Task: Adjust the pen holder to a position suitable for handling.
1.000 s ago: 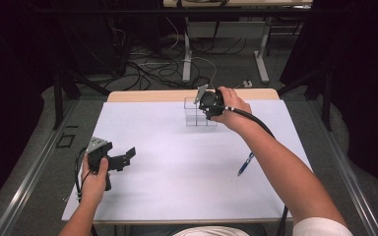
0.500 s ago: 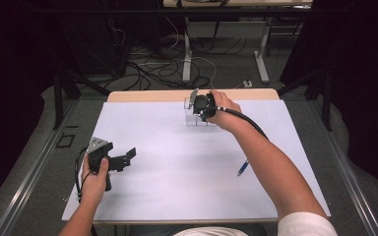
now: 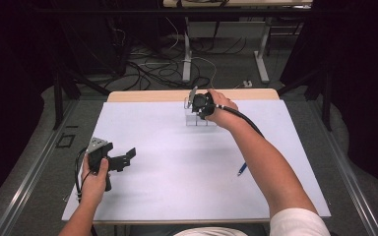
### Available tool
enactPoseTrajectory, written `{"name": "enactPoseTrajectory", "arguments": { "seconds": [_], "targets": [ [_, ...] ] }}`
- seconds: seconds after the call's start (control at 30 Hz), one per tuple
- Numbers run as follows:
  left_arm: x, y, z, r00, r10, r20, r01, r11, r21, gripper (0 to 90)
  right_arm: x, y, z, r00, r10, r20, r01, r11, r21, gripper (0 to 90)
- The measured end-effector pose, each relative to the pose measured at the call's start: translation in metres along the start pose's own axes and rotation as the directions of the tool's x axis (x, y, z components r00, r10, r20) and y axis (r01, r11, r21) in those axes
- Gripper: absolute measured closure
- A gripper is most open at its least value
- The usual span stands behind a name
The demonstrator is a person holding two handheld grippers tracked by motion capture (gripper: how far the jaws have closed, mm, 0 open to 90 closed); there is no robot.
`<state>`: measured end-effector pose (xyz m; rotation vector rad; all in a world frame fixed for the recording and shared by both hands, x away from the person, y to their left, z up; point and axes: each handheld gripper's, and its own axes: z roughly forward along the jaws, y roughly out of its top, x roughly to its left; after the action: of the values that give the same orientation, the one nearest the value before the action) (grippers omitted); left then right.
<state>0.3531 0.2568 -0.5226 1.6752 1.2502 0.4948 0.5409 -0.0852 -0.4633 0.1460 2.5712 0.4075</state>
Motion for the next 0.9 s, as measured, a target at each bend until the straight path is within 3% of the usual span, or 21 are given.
{"name": "enactPoseTrajectory", "arguments": {
  "seconds": [0.37, 0.43, 0.47, 0.5, 0.6, 0.83, 0.9],
  "targets": [
    [0.000, 0.000, 0.000, 1.0000, 0.002, 0.000, -0.002, 1.0000, -0.001, 0.0, -0.001, 0.000, 0.008, 0.9993, 0.006, -0.036, -0.005, 1.000, 0.005, 65.4],
    [0.000, 0.000, 0.000, 1.0000, -0.006, 0.000, 0.006, 1.0000, 0.001, 0.0, 0.002, 0.000, 0.011, 0.9994, -0.004, -0.035, 0.003, 1.000, -0.023, 68.0],
    [0.001, 0.000, 0.000, 1.0000, -0.006, 0.000, 0.006, 1.0000, 0.002, 0.0, 0.002, 0.001, 0.009, 0.9988, -0.014, -0.047, 0.014, 1.000, 0.014, 68.5],
    [0.001, 0.000, 0.000, 1.0000, -0.006, 0.000, 0.006, 1.0000, 0.002, 0.0, 0.004, 0.000, 0.013, 0.9997, -0.012, -0.019, 0.012, 0.999, -0.038, 69.9],
    [0.000, 0.000, 0.000, 1.0000, -0.006, 0.001, 0.006, 1.0000, 0.000, 0.0, 0.001, 0.002, 0.007, 0.9985, -0.014, -0.054, 0.015, 1.000, 0.026, 78.1],
    [0.000, 0.000, 0.000, 1.0000, -0.005, 0.001, 0.005, 1.0000, 0.000, 0.0, 0.002, 0.001, 0.005, 0.9971, -0.038, -0.066, 0.039, 0.999, 0.008, 82.4],
    [0.000, 0.000, 0.000, 1.0000, -0.002, 0.002, 0.002, 1.0000, 0.000, 0.0, 0.003, 0.001, 0.004, 0.9949, -0.045, -0.090, 0.046, 0.999, 0.012, 83.9]
  ]
}}
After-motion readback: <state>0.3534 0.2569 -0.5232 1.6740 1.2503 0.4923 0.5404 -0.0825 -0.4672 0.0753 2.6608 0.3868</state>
